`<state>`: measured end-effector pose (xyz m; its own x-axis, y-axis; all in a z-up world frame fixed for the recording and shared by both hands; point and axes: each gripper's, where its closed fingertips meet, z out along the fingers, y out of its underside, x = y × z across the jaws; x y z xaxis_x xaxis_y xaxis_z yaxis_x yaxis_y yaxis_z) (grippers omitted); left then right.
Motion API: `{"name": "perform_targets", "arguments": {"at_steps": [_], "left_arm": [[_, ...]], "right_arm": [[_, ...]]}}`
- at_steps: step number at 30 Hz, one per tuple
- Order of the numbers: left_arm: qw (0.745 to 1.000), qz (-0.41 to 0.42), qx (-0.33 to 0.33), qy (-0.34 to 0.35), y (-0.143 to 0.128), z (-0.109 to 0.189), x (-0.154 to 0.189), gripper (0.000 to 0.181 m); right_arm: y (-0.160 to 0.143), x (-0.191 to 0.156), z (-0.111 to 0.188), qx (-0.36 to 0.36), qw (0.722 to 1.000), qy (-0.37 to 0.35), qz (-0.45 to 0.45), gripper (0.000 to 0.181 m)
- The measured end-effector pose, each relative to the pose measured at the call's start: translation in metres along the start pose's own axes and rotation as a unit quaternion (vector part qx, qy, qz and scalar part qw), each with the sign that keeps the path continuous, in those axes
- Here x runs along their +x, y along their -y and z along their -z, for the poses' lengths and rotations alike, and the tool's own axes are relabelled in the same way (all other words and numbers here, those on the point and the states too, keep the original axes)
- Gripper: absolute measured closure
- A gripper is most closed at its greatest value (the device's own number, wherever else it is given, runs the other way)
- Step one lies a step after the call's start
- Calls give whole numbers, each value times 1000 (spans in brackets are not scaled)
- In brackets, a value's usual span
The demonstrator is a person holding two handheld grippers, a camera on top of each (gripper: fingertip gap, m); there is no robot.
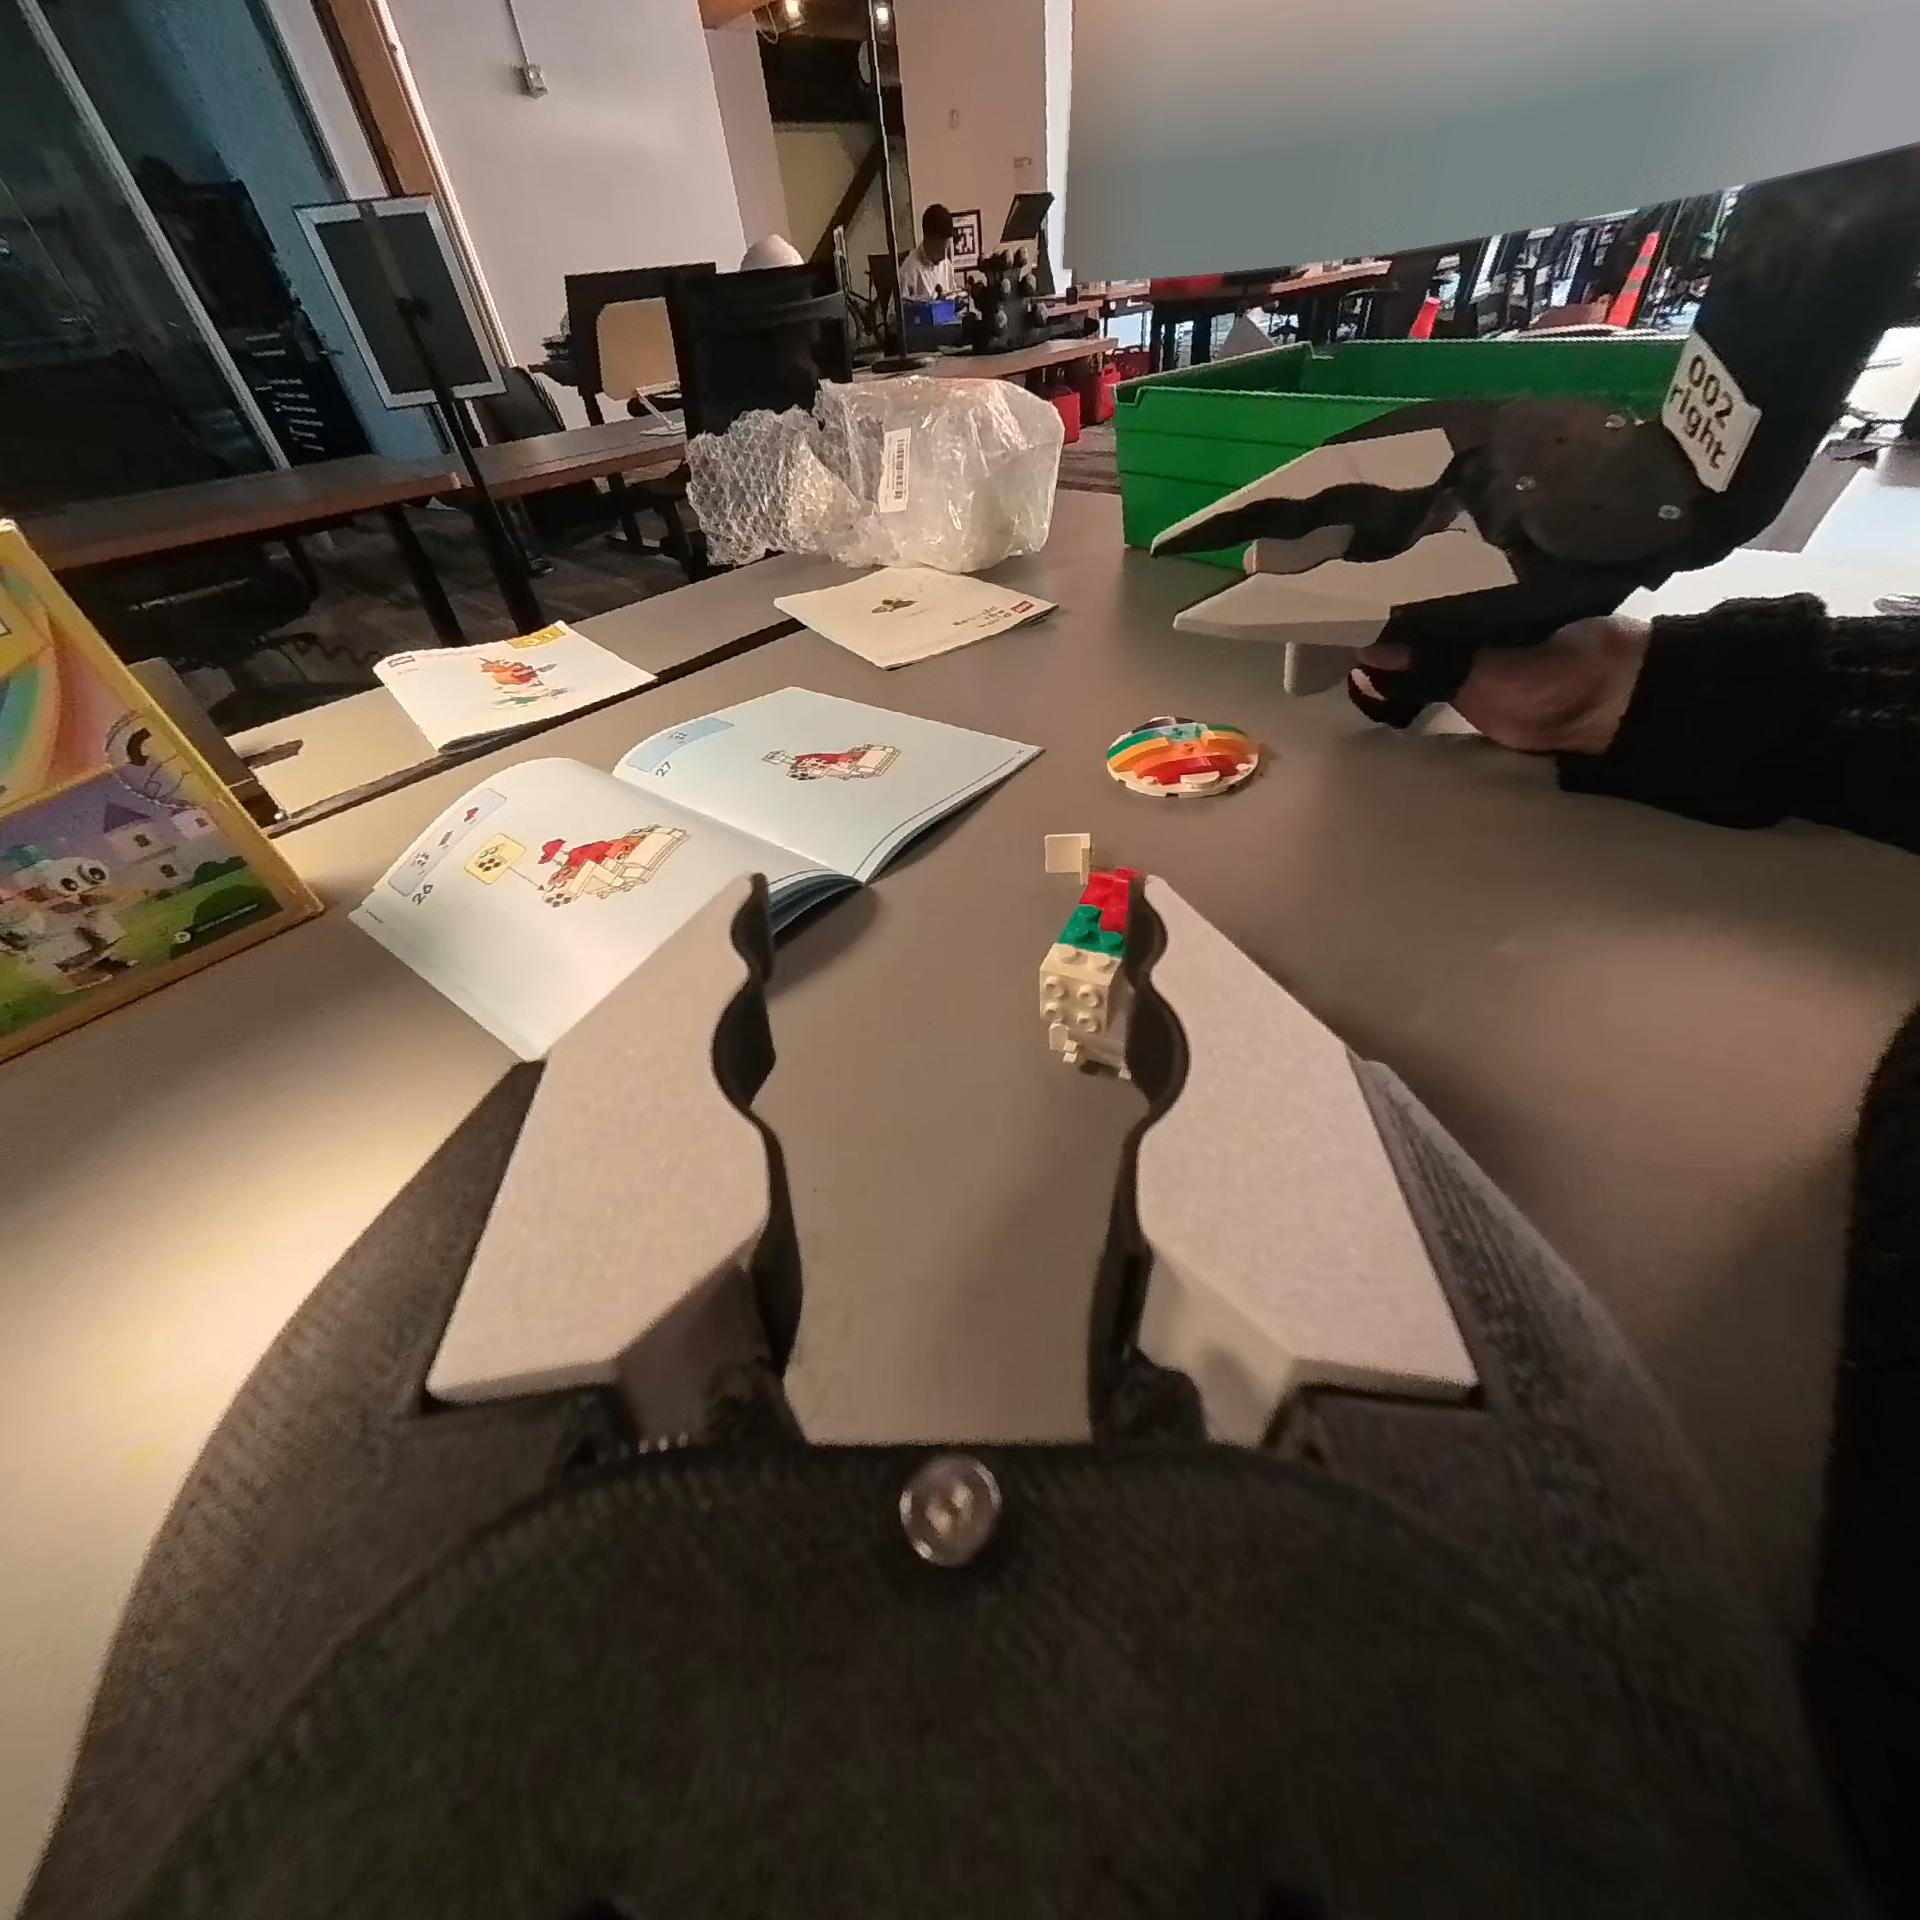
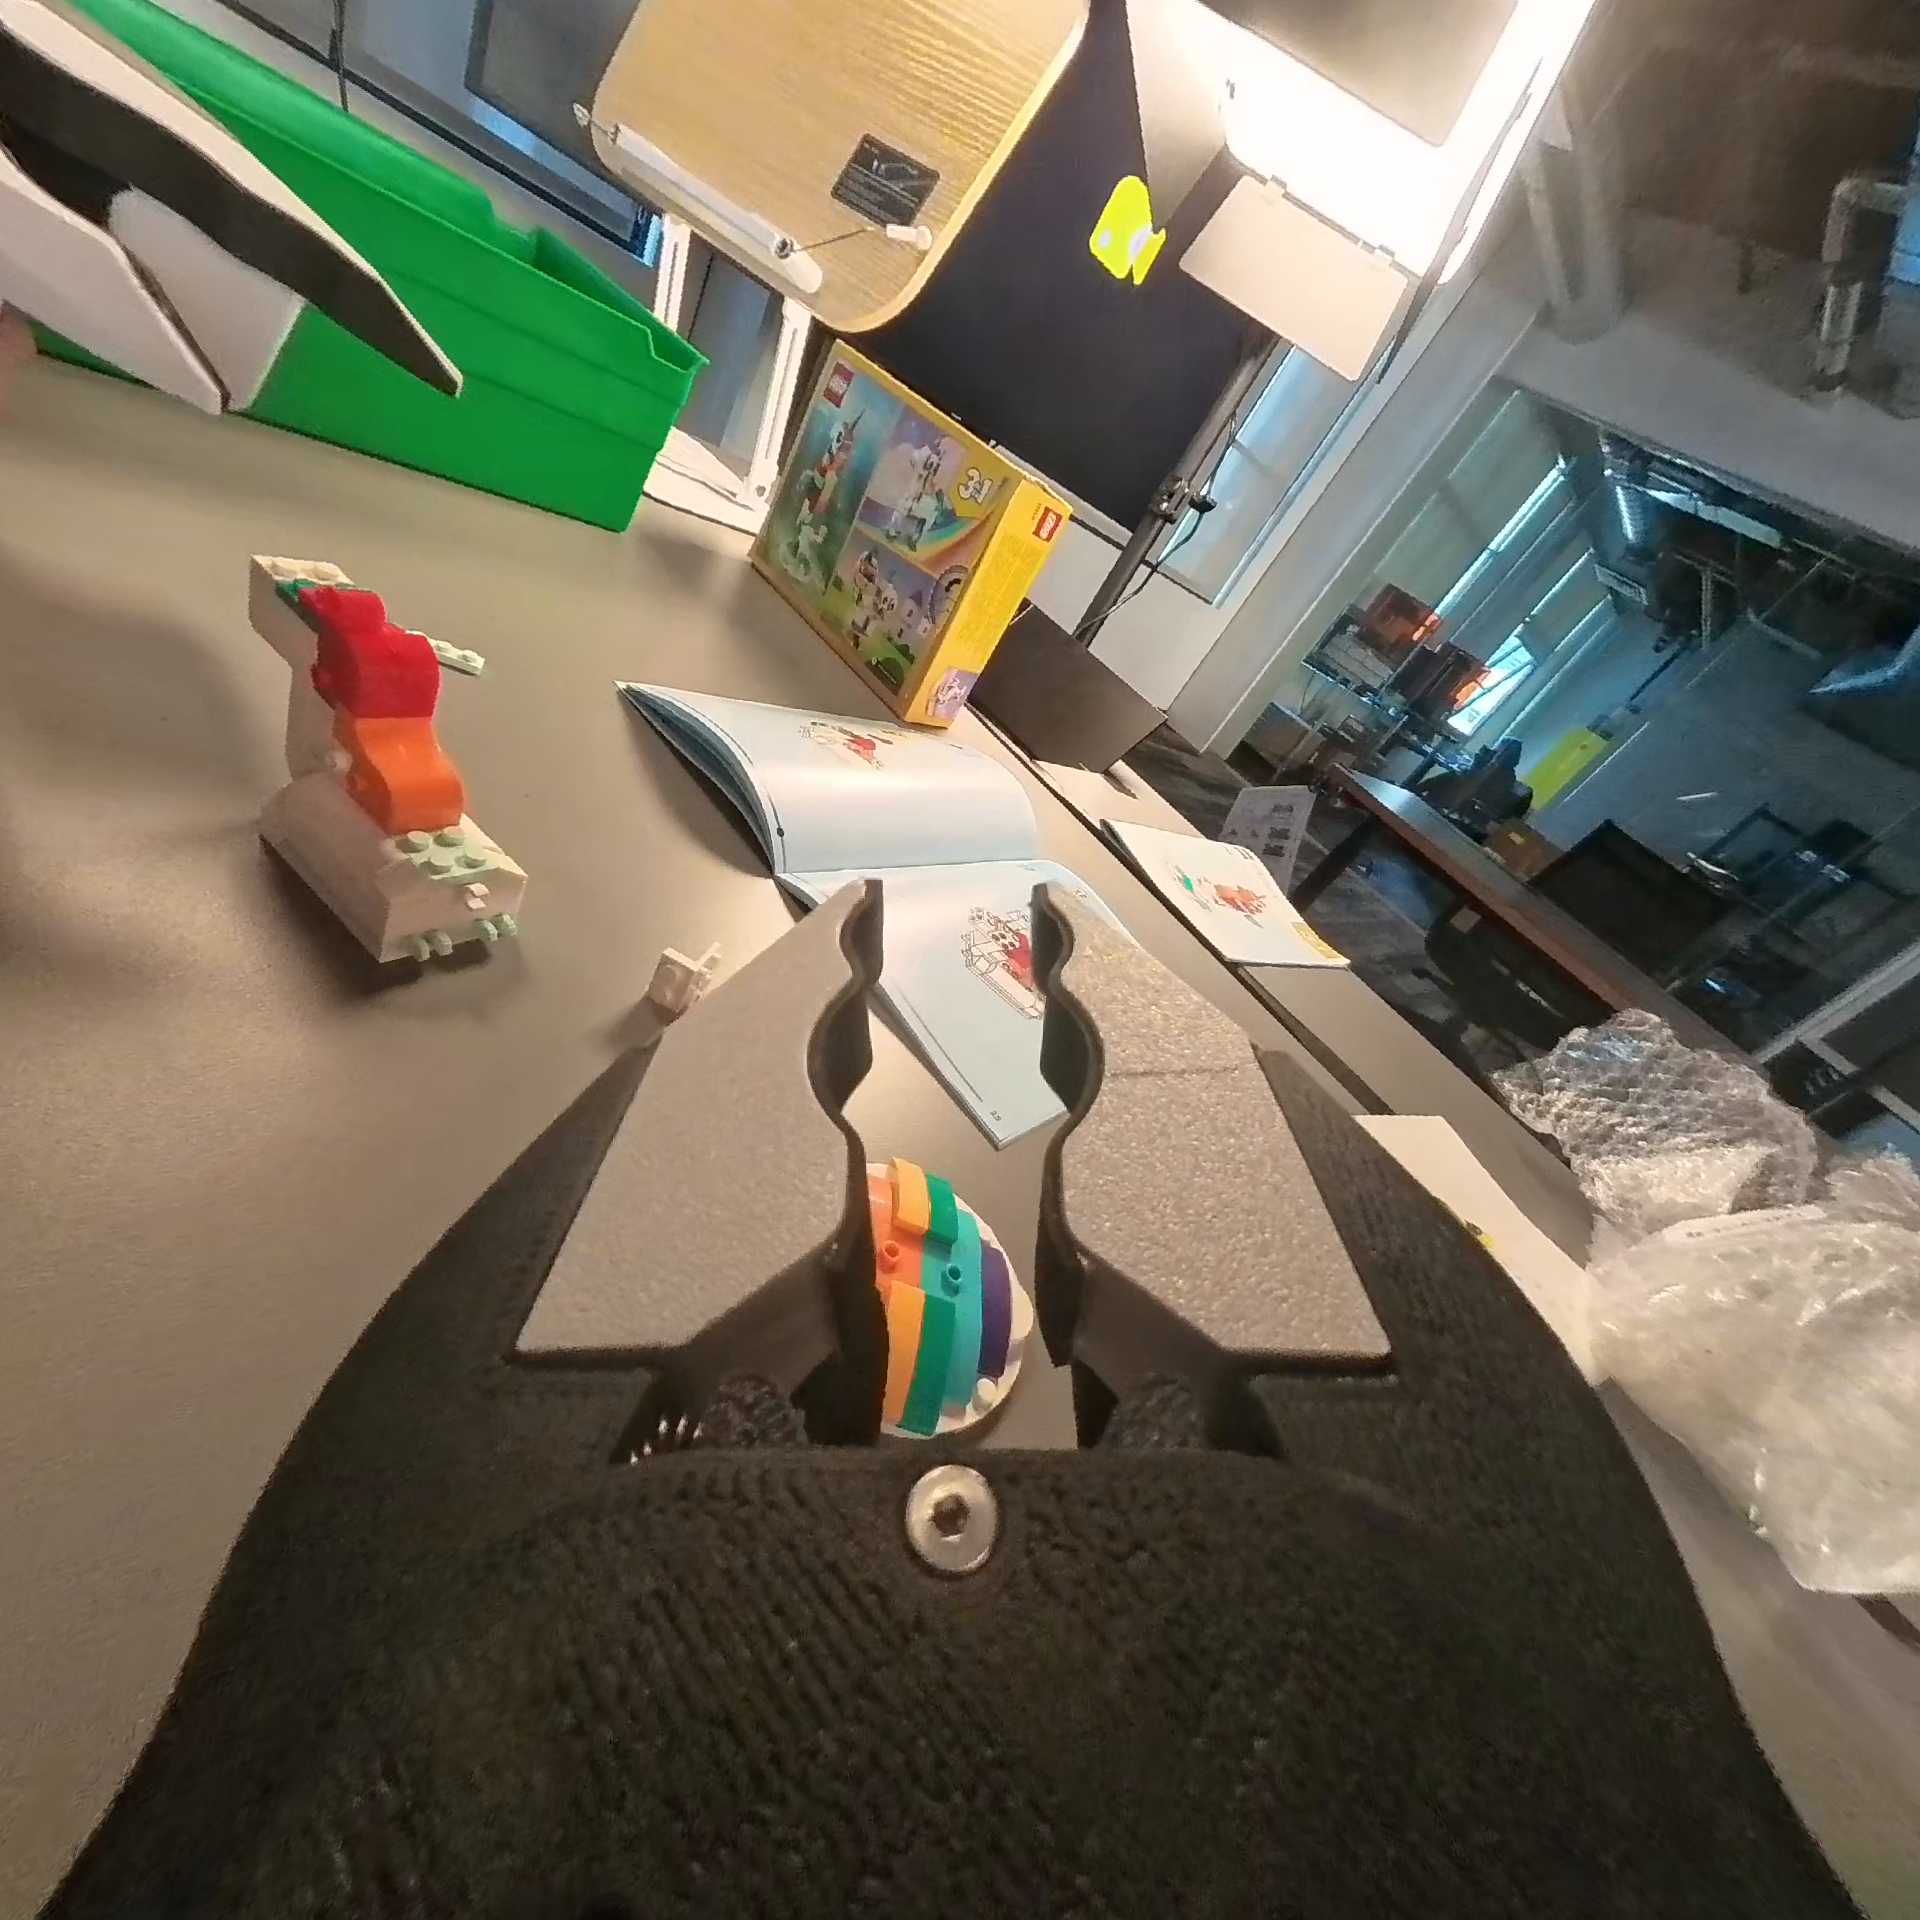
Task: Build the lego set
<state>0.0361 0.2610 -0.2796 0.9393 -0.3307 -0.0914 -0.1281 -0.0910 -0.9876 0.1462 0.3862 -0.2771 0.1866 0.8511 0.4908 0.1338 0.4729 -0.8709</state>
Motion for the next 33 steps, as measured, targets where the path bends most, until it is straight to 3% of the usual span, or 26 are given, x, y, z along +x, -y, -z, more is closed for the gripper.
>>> {"name": "perform_targets", "arguments": {"at_steps": [33], "left_arm": [[1000,-4,-16,-11,-6,-3,4,115]], "right_arm": [[-4,-1,-1,-8,1000,10,6,156]]}}
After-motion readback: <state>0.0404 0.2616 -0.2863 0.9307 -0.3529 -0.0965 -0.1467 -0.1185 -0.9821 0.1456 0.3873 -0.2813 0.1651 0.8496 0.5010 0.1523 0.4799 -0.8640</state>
